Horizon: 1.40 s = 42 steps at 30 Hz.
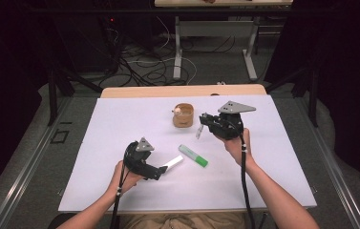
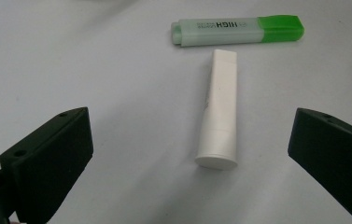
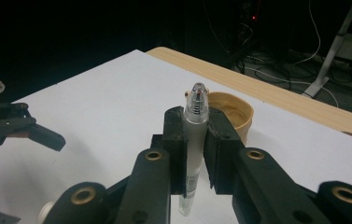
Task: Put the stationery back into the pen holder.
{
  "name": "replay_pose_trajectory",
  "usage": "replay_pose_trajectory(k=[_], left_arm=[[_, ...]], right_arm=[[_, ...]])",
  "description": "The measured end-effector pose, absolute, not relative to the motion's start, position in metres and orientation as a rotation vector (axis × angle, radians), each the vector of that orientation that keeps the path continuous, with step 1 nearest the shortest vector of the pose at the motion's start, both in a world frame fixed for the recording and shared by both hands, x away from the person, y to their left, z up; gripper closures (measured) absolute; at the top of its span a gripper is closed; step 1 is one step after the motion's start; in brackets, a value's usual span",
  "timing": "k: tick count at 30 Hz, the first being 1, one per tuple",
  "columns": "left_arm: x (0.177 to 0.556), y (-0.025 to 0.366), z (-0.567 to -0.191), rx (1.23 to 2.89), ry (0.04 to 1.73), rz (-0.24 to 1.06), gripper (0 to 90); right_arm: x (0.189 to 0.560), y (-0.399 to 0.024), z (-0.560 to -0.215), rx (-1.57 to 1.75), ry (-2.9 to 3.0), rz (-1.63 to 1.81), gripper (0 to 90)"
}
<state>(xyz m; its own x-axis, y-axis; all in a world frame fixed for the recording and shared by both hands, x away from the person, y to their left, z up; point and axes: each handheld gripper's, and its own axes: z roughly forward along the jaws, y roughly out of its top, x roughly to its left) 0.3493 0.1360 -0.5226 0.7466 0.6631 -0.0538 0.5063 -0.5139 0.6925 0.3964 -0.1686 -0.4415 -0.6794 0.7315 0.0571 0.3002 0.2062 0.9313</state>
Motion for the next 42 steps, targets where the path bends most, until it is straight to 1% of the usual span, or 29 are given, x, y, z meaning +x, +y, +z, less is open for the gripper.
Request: replay_pose_trajectory(k=[14,32,42], left_arm=[[0.350,0.137,-0.521,2.229,0.873,0.286,0.4],[0.351,0.139,-0.520,2.221,0.877,0.290,0.4],[0.351,0.139,-0.519,2.212,0.873,0.292,0.3]], right_arm=[[0.420,-0.157,-0.437,0.961,2.060,1.462,80.0],[0.454,-0.135,-0.407,0.941,2.009,1.457,80.0],[0.475,-0.122,-0.404,0.973,1.988,1.437,79.9]])
